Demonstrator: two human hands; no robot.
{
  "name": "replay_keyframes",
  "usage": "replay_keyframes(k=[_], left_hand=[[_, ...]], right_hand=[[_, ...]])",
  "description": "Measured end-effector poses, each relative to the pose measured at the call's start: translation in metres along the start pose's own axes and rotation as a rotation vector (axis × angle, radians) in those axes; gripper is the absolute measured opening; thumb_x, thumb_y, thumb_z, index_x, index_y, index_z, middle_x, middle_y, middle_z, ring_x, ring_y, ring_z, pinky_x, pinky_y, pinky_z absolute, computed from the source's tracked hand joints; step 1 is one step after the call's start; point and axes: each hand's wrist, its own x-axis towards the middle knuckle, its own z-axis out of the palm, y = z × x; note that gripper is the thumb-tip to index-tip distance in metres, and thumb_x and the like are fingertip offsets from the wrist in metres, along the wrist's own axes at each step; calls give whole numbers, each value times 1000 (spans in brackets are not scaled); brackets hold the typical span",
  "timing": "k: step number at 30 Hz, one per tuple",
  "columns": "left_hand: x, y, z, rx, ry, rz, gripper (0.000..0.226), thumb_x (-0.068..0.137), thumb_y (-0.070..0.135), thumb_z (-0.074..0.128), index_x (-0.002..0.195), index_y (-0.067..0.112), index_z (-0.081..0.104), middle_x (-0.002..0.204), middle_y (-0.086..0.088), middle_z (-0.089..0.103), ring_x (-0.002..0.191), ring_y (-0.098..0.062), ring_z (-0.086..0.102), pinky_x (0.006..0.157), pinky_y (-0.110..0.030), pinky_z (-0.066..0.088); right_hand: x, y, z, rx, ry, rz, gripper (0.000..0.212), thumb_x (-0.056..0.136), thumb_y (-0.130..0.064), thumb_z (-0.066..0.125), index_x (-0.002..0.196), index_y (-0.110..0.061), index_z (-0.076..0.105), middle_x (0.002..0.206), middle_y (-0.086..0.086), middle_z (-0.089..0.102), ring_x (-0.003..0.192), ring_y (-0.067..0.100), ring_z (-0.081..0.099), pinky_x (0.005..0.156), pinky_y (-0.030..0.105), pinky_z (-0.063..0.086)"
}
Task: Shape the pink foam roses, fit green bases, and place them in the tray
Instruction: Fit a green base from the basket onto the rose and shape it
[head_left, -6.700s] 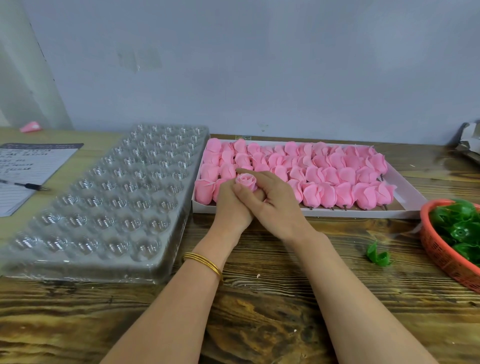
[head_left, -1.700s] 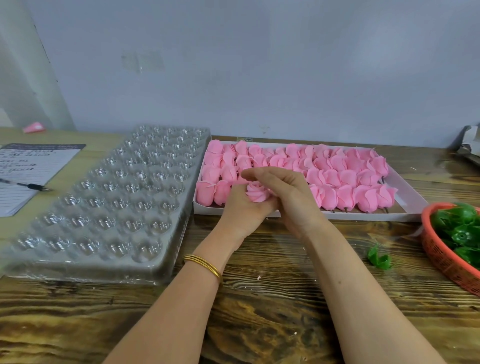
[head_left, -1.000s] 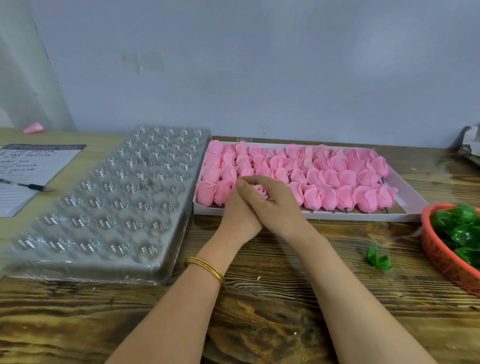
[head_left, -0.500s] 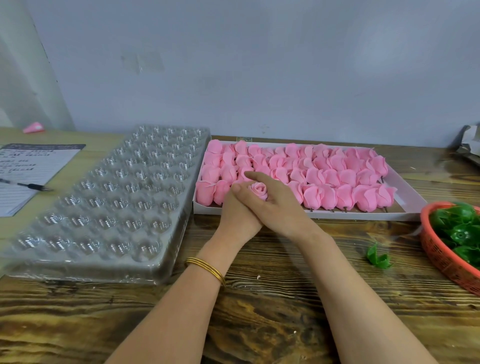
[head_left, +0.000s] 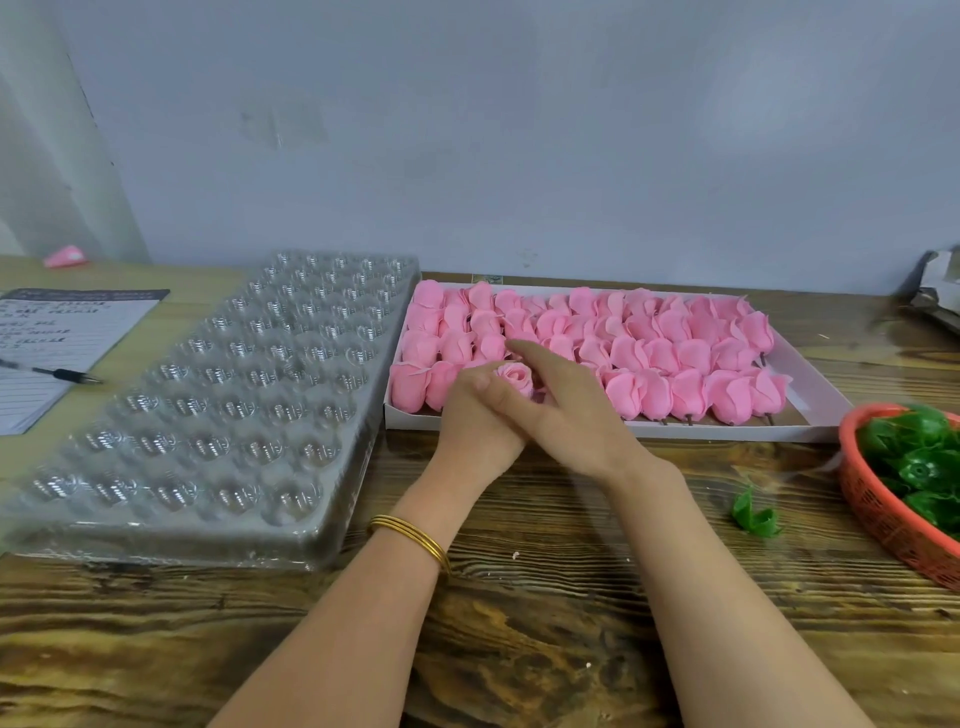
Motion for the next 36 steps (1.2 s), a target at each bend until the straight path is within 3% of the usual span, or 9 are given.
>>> replay_keyframes(k=[4, 8, 14, 20, 24, 27, 29, 32, 36], left_hand=[[-5, 5, -3, -242, 24, -91, 28, 85, 13, 70, 75, 39, 66, 68, 21, 68, 76, 6, 66, 67, -12, 52], [-5, 6, -2, -111, 56, -93, 39, 89, 4, 60, 59, 28, 55, 52, 12, 56, 59, 1, 56, 56, -16, 44], [-6, 10, -1, 32, -16, -68, 27, 98, 13, 53, 74, 26, 56, 71, 18, 51, 76, -6, 52, 58, -4, 36], [-7, 17, -3, 61, 8, -81, 21, 99, 16, 51, 96, 10, 70, 94, -6, 68, 91, -15, 60, 73, -21, 38], [-9, 14, -3, 98, -21, -93, 12, 98, 8, 52, 101, 10, 63, 101, -14, 63, 109, -27, 59, 72, -8, 32], [-16, 2, -3, 41, -119, -145, 60, 88, -1, 67, 141, -3, 42, 148, -19, 45, 136, -28, 43, 83, 3, 11], [-14, 0, 1, 46, -84, -106, 57, 81, -3, 73, 133, -8, 50, 133, -21, 56, 126, -30, 50, 78, 10, 7], [-6, 9, 2, -40, -46, -68, 17, 86, 4, 69, 102, 7, 68, 94, 3, 67, 98, -14, 63, 73, 2, 34], [-10, 9, -3, -417, -132, -126, 29, 76, 7, 73, 71, 35, 71, 66, 8, 69, 63, 2, 64, 55, -10, 47]], right_hand=[[1, -6, 1, 285, 225, -96, 33, 92, -40, 61, 109, -15, 72, 101, -5, 73, 99, 4, 66, 86, 22, 50], [2, -10, 17, 272, 371, -165, 39, 97, -25, 58, 73, 4, 68, 75, 23, 68, 85, 35, 67, 76, 49, 50], [2, -7, 30, 90, 399, -253, 37, 93, -28, 55, 72, -1, 69, 66, 10, 67, 67, 21, 62, 66, 40, 47], [2, -7, 24, 149, 263, -125, 22, 94, -29, 63, 102, -14, 76, 94, -9, 72, 89, -5, 63, 84, 11, 47], [3, -9, 18, 192, 140, -6, 39, 86, -41, 70, 113, -13, 72, 110, -1, 73, 106, 7, 65, 101, 32, 48], [3, -8, 10, 211, 23, 39, 52, 76, -47, 78, 118, -17, 69, 113, -2, 71, 109, 8, 64, 103, 37, 48], [3, -6, 4, 209, -57, 53, 69, 66, -56, 82, 122, -20, 66, 118, -5, 68, 112, 5, 61, 102, 31, 47], [4, -4, -4, 231, -99, 6, 57, 71, -55, 75, 119, -27, 65, 118, -10, 66, 109, -5, 59, 94, 20, 46], [6, -1, -15, 671, 47, -19, 45, 71, -51, 70, 98, -15, 75, 105, 4, 75, 105, 15, 69, 96, 35, 53]])
